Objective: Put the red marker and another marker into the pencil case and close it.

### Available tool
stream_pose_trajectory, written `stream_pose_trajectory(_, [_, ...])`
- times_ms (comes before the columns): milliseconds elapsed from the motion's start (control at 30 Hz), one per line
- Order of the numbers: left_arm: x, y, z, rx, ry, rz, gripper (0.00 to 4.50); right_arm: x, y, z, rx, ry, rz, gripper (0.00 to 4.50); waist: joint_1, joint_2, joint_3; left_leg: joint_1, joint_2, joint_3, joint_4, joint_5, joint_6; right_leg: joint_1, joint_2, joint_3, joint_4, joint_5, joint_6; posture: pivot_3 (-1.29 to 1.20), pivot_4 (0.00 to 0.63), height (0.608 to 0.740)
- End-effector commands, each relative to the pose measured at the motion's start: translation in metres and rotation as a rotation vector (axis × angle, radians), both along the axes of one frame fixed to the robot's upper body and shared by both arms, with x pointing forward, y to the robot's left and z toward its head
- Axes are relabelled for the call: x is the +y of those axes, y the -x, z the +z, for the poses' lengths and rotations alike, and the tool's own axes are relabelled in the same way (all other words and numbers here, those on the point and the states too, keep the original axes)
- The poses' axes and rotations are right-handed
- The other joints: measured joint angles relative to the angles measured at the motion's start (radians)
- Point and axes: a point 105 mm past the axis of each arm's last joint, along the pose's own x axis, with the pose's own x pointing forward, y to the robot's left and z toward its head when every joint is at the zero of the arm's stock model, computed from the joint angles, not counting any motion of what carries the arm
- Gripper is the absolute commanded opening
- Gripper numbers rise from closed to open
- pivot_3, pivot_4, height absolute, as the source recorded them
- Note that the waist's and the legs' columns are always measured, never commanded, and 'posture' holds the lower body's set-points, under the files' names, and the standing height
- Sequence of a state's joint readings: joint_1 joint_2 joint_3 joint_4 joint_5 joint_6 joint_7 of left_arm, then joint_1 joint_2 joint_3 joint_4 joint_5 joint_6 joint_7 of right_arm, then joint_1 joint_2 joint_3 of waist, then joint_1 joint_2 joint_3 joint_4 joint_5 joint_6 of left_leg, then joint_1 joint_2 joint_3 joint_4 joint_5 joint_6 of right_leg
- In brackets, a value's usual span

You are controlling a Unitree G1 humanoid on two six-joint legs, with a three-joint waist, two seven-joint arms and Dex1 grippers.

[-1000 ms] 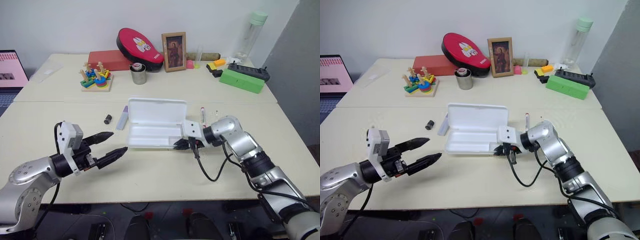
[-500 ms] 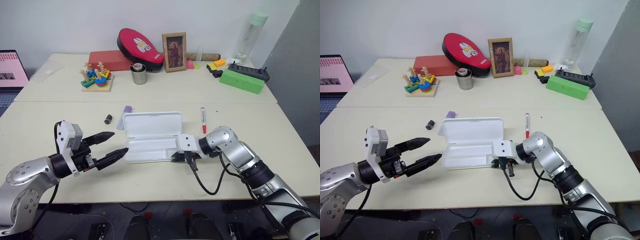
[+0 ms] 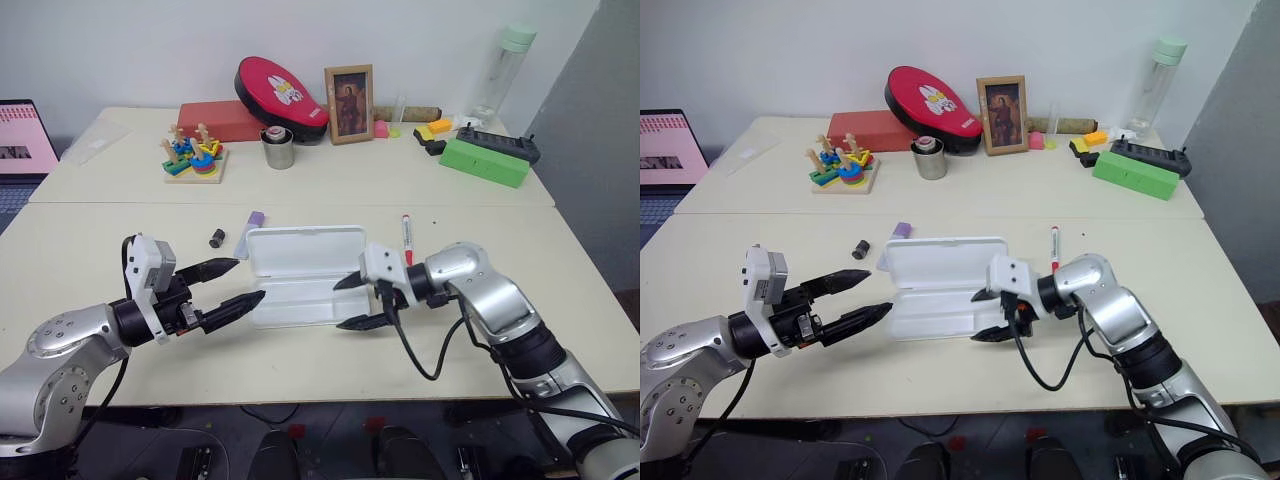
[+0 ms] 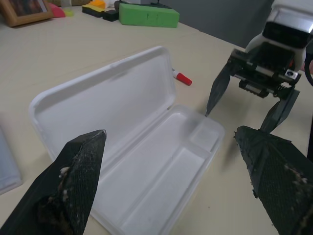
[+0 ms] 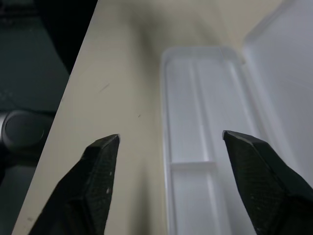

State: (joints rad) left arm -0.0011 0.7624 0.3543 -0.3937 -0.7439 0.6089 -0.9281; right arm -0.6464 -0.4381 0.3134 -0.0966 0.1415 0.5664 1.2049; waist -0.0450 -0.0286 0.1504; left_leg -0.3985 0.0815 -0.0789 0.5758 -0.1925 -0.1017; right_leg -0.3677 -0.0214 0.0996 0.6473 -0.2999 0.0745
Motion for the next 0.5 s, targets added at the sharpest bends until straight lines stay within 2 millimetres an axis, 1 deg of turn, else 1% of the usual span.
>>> stream_pose_trajectory(33, [-0.016, -0.001, 0.01, -0.057, 0.009, -0.055, 4.5, -0.021, -0.028, 0.03, -0.035, -0.093, -0.217, 4.21, 0.003, 0.0, 0.0, 0.0, 0.0, 0.0, 0.0, 0.0, 0.0, 0.0, 0.0, 0.0, 0.0, 0.0, 0.0, 0.0, 0.15, 0.74])
stream_pose_trajectory(67, [-0.022, -0.001, 0.009, -0.061, 0.012, -0.071, 4.5, -0.029, -0.036, 0.031, -0.032, -0.096, -0.284, 4.36, 0.004, 0.0, 0.0, 0.0, 0.0, 0.0, 0.0, 0.0, 0.0, 0.0, 0.0, 0.0, 0.0, 0.0, 0.0, 0.0, 0.15, 0.74])
stream_pose_trajectory(133, [-0.04, -0.005, 0.01, -0.082, 0.026, -0.108, 4.5, -0.062, -0.058, 0.03, -0.039, -0.071, -0.492, 4.36, 0.007, 0.0, 0.0, 0.0, 0.0, 0.0, 0.0, 0.0, 0.0, 0.0, 0.0, 0.0, 0.0, 0.0, 0.0, 0.0, 0.15, 0.74])
stream_pose_trajectory(200, [-0.051, -0.009, 0.012, -0.109, 0.04, -0.123, 4.5, -0.084, -0.071, 0.027, -0.025, -0.063, -0.648, 4.36, 0.019, -0.001, 0.0, 0.0, -0.001, 0.0, 0.0, 0.0, 0.0, 0.0, 0.0, 0.0, 0.0, 0.0, 0.0, 0.0, 0.15, 0.74])
stream_pose_trajectory(233, [-0.054, -0.011, 0.013, -0.12, 0.043, -0.123, 4.5, -0.09, -0.074, 0.025, -0.017, -0.063, -0.695, 4.36, 0.019, -0.001, -0.001, -0.001, -0.001, 0.0, 0.0, 0.0, 0.0, 0.0, 0.0, 0.0, -0.001, 0.0, 0.0, 0.0, 0.15, 0.74])
stream_pose_trajectory(300, [-0.062, -0.016, 0.015, -0.146, 0.05, -0.125, 4.5, -0.106, -0.091, 0.017, 0.011, -0.075, -0.883, 4.36, 0.016, -0.001, -0.001, -0.001, -0.001, 0.0, 0.0, 0.0, 0.0, 0.0, 0.0, 0.0, -0.001, 0.0, 0.0, 0.0, 0.15, 0.74])
stream_pose_trajectory(367, [-0.069, -0.021, 0.017, -0.165, 0.06, -0.121, 4.5, -0.115, -0.1, 0.005, 0.04, -0.064, -1.016, 4.36, 0.01, -0.001, -0.001, -0.001, -0.001, 0.0, 0.0, 0.0, 0.0, 0.0, 0.0, 0.0, 0.0, 0.0, 0.0, 0.0, 0.15, 0.74])
stream_pose_trajectory(433, [-0.074, -0.025, 0.019, -0.176, 0.075, -0.127, 4.5, -0.116, -0.103, -0.006, 0.082, -0.062, -1.102, 4.36, 0.004, -0.001, -0.001, 0.0, -0.001, 0.0, 0.0, 0.0, 0.0, -0.001, 0.0, 0.001, 0.001, 0.0, 0.0, 0.0, 0.15, 0.74])
stream_pose_trajectory(500, [-0.078, -0.027, 0.019, -0.182, 0.081, -0.139, 4.5, -0.115, -0.104, -0.014, 0.115, -0.06, -1.152, 4.36, 0.001, -0.001, -0.001, -0.001, -0.001, 0.0, 0.0, 0.0, 0.0, -0.001, 0.0, 0.001, 0.001, 0.0, 0.0, 0.0, 0.15, 0.74])
